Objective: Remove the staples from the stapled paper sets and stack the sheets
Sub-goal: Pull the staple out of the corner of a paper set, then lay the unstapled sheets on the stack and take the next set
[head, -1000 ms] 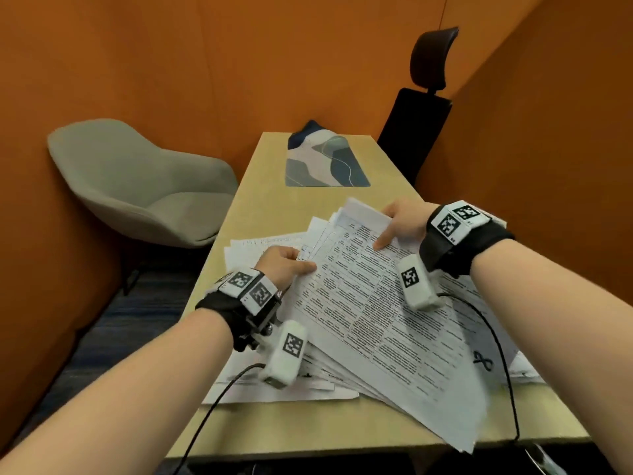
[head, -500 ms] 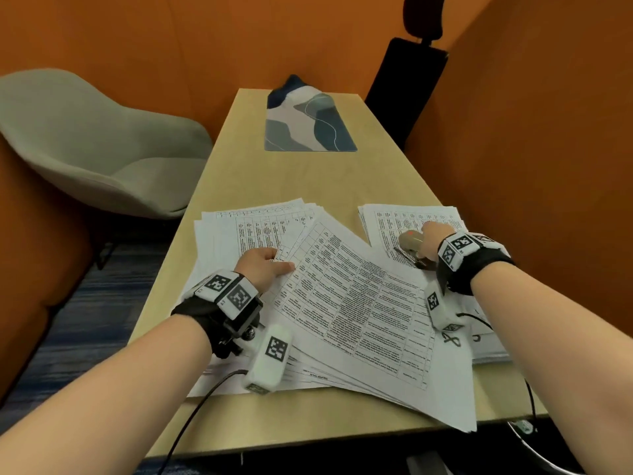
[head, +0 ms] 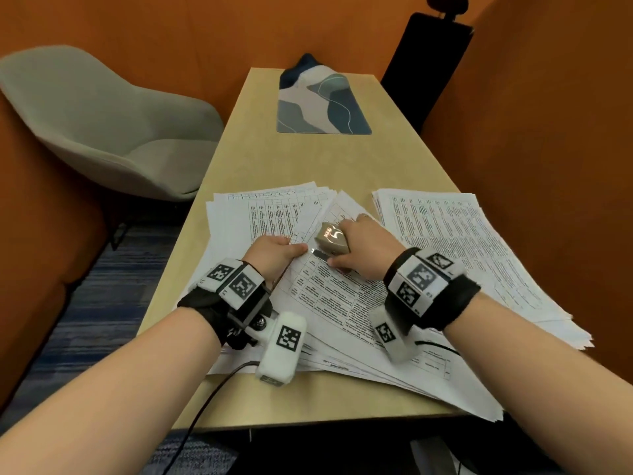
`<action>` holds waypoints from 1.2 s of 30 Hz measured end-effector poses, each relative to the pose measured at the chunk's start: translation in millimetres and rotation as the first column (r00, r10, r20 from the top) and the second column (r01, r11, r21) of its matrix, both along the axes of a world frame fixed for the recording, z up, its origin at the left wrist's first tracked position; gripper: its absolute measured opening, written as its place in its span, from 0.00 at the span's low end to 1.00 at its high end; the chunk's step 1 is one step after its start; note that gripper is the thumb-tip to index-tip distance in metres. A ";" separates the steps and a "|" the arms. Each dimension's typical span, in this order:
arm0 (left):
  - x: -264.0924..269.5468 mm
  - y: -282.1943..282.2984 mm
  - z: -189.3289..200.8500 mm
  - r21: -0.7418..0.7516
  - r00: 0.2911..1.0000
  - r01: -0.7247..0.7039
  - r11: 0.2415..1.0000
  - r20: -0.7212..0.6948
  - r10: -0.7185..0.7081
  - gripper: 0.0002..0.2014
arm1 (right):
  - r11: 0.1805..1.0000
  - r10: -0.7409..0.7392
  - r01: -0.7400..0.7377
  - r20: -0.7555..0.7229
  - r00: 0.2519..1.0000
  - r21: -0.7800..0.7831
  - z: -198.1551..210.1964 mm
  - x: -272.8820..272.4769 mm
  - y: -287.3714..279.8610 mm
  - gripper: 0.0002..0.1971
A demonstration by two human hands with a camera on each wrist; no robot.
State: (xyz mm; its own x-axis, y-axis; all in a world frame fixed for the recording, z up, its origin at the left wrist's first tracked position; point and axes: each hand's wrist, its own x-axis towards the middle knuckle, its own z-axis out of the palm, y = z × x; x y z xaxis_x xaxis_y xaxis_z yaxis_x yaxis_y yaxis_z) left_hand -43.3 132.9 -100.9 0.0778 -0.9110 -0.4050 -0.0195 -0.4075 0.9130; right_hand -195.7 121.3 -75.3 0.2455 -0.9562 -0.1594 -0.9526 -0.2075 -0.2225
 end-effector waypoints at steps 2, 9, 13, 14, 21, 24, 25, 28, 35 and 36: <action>2.2 2.5 -2.3 0.017 0.999 -0.009 1.000 -0.048 0.010 0.27 | 1.000 -0.021 0.021 0.020 1.000 -0.019 -5.7 0.1 4.7 0.24; 2.4 9.5 -2.2 0.003 0.995 0.019 1.000 -0.095 -0.018 0.12 | 0.998 -0.033 0.039 0.118 0.992 -0.044 -12.1 2.3 15.2 0.22; 2.3 13.9 -1.5 0.006 0.989 0.036 0.999 -0.147 -0.035 0.03 | 0.992 -0.052 0.068 0.137 0.989 -0.109 -11.7 3.9 18.4 0.26; 2.5 14.3 -3.0 0.010 0.987 0.026 1.000 -0.158 -0.024 0.04 | 0.990 -0.050 0.067 0.141 0.989 -0.121 -12.6 4.8 18.9 0.26; 1.1 19.9 -4.0 0.038 0.977 -0.009 0.999 -0.211 0.016 0.05 | 0.991 -0.034 0.064 0.246 0.969 -0.116 -14.2 6.8 21.4 0.21; 1.2 21.8 -4.2 0.032 0.976 0.002 0.999 -0.219 0.005 0.05 | 0.989 -0.013 0.046 0.233 0.972 -0.137 -10.9 6.3 22.5 0.21; 1.3 22.2 -4.3 0.030 0.976 0.006 1.000 -0.216 0.001 0.05 | 0.988 -0.001 0.034 0.212 0.977 -0.153 -10.6 6.1 23.4 0.21; 1.5 23.9 -3.1 0.041 0.977 0.010 0.999 -0.214 -0.001 0.03 | 0.974 0.041 -0.004 0.160 0.986 -0.228 -11.4 5.9 27.2 0.21; 1.6 22.7 -5.0 0.103 0.979 -0.014 0.995 -0.201 0.035 0.03 | 0.870 0.210 -0.204 -0.036 0.977 -0.450 -6.6 6.9 37.7 0.22; 1.6 23.3 -5.0 0.103 0.978 -0.019 0.995 -0.203 0.040 0.02 | 0.858 0.232 -0.234 -0.061 0.971 -0.457 -4.9 7.5 38.9 0.22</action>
State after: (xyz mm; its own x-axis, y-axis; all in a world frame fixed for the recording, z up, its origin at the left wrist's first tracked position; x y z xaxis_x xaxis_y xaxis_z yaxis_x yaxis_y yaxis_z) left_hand -41.7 156.2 -105.9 0.0103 -0.8637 -0.5038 0.1768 -0.4943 0.8511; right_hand -188.2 160.1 -80.2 0.4708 -0.8364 0.2808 -0.8641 -0.5013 -0.0444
